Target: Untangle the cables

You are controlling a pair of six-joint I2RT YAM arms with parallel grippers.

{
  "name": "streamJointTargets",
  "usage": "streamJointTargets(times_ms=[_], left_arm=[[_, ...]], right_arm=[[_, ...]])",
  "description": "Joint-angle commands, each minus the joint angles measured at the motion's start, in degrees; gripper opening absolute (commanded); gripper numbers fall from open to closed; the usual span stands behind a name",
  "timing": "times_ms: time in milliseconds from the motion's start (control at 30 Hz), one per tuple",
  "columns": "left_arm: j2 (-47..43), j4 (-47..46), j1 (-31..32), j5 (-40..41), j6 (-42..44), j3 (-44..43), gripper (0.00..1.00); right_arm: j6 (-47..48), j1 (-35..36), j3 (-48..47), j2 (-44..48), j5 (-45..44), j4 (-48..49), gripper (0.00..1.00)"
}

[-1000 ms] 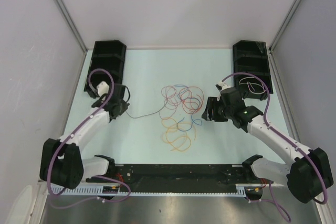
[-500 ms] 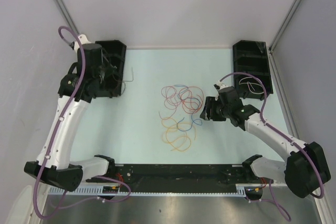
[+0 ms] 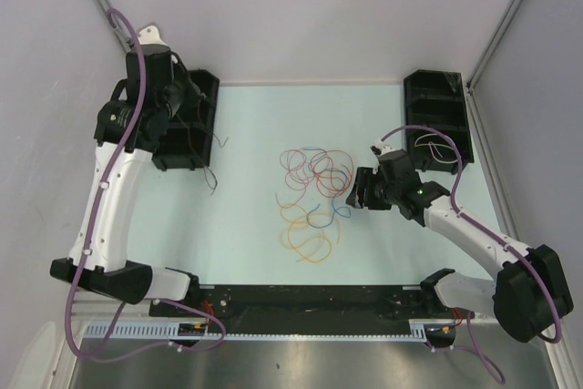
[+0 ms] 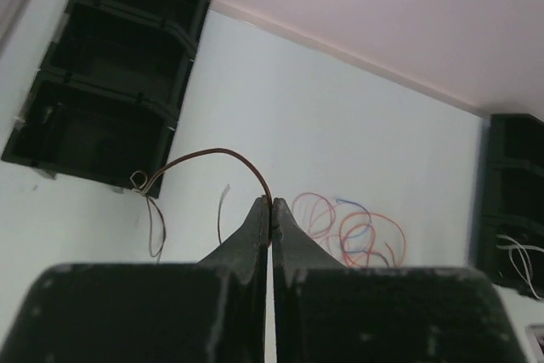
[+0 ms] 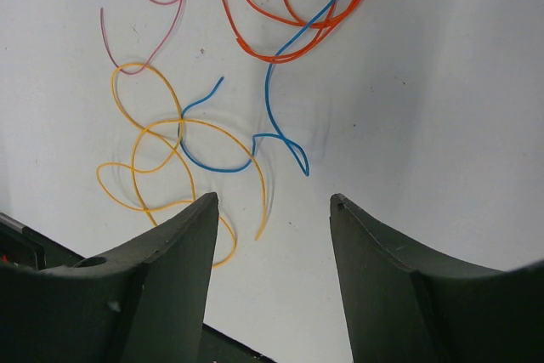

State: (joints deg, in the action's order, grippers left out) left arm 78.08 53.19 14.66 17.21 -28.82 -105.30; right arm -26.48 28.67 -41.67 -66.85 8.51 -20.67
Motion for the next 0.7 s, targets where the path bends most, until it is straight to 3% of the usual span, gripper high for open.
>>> streamJointTargets(times_ms=[0, 233, 667], left_arm=[[1.7, -2.4, -0.2, -12.8, 1.2, -1.5, 0.00], [2.7, -3.4, 5.4, -14.6, -0.7, -2.1, 0.00], [9.4, -1.2, 3.1, -4.0, 1.6, -14.1, 0.00]], right_arm=[[0.4, 0.1, 0.0, 0.5, 0.3, 1.2, 0.59], [1.1, -0.2, 0.0, 0.7, 0.3, 0.9, 0.59], [1.1, -0.3, 0.0, 1.2, 0.5, 0.5, 0.59]])
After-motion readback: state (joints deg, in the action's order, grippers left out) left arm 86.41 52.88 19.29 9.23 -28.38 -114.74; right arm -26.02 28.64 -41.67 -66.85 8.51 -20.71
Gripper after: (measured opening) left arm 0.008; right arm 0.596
